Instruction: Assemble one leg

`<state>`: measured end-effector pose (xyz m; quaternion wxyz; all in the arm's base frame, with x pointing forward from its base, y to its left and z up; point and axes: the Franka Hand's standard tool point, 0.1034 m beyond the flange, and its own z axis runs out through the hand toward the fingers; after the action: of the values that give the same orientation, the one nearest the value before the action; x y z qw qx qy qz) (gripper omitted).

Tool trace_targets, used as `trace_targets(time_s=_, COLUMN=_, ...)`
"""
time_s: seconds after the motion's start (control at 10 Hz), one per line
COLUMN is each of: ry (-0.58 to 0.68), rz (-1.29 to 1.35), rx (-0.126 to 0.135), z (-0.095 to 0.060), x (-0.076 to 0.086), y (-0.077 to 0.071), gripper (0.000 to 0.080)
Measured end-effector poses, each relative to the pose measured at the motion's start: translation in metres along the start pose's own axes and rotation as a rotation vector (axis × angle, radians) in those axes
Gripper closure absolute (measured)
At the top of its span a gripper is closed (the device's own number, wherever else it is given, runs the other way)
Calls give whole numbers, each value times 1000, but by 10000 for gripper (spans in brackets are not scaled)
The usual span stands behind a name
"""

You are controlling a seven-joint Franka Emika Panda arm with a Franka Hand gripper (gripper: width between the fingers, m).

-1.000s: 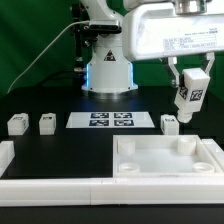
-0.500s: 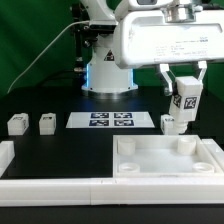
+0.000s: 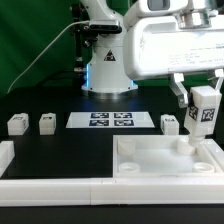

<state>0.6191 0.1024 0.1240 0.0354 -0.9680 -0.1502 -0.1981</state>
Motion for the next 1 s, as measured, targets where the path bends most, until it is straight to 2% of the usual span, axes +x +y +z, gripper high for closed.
trace_targets(time_s=0.1, ry=3, rz=2, rx=3, z=3, x=-2, y=-6, gripper=506)
trace_targets(time_s=0.5, ry=4, rz=-5, rx=2, z=4, x=-4, y=-5, gripper=506)
trace_targets(time_s=0.7, ry=8, rz=-5, rx=-1, z=14, x=-14, y=-5, gripper=506)
trace_targets(time_s=1.0, ry=5, rz=0, rx=2, z=25, x=-12, y=-3, gripper=506)
